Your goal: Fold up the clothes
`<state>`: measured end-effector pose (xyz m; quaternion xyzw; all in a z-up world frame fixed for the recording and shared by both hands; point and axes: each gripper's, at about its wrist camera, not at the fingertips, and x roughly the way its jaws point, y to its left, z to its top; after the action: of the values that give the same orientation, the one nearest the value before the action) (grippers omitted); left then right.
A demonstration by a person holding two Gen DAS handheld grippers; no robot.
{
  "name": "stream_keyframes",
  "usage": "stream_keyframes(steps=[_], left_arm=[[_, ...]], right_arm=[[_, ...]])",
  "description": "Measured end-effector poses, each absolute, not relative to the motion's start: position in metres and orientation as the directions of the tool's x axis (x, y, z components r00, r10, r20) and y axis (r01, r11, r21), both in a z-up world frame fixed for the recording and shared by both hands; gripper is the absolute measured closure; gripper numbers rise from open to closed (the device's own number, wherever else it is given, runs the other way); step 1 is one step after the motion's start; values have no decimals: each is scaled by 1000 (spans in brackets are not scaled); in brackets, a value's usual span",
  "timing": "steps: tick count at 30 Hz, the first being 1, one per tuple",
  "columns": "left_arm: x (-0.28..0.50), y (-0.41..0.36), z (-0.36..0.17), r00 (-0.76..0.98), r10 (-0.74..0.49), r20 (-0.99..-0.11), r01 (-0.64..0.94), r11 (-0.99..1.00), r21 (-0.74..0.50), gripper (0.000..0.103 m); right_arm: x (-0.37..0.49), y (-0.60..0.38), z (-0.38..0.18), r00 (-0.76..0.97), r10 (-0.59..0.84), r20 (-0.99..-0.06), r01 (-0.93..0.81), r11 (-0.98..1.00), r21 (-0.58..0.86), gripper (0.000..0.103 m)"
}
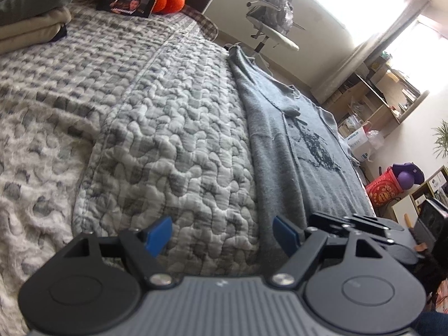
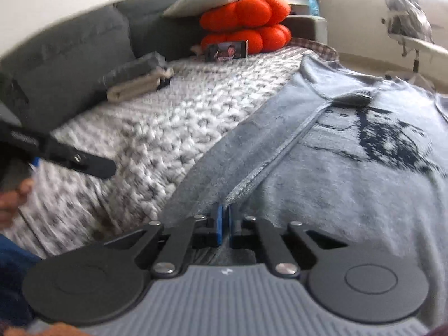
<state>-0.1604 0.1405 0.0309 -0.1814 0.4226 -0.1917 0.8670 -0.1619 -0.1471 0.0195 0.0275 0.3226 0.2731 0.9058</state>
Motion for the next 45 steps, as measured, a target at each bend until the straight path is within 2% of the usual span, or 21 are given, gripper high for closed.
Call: stream_keyframes(steps=[3,8,10,15,17,18,19,24,32,40,41,42,43,45], left_arm=[[-158,138,31,570,-488,-662,189,861,-472,23],[-154,134,29,564,-487,-666,191,862,-469,23],[-153,133,29,562,-489,-667,193,862,-469,23],[-150,134,32,565,-484,-668,197,865,-461,22],[-145,134,34,569,-482,-666,198,866,-459,22],[-143,133,35,573,-483,-663,199,866,-459,22],[-140,132,37,576,-486,-658,204,864,-460,22],[-120,120,45,595,-486,-640,222,865,-450,22],[-85,96,53,646,-440,-624,235,892,-385,21],[-65,85,46,640,-431,-636,244,899,-363,21],[-63,85,45,641,-427,-638,245,901,-358,21],[-62,84,44,642,-424,-639,246,903,-352,21],[-61,83,43,644,-421,-639,246,905,-347,21],[-60,83,41,645,-417,-640,249,907,-340,21]], right_arm=[[-170,-168,22,668,504,-547,-428,862,271,99],[-165,-172,5,642,473,-603,-388,879,278,98],[-162,-173,7,639,474,-606,-392,878,274,90],[-141,-186,21,653,466,-597,-367,884,288,86],[-119,-197,29,665,462,-586,-341,887,312,71],[-105,-201,33,674,451,-585,-325,892,314,55],[-88,-205,36,677,438,-592,-307,899,314,51],[1,-231,43,659,431,-617,-212,893,398,51],[91,-232,34,702,262,-662,-133,962,240,51],[141,-224,27,728,186,-660,-121,982,144,51],[145,-220,27,732,179,-658,-133,984,120,53],[146,-216,27,735,169,-657,-143,985,93,68],[146,-213,26,738,158,-656,-154,986,64,95],[147,-207,27,750,132,-648,-159,987,16,100]])
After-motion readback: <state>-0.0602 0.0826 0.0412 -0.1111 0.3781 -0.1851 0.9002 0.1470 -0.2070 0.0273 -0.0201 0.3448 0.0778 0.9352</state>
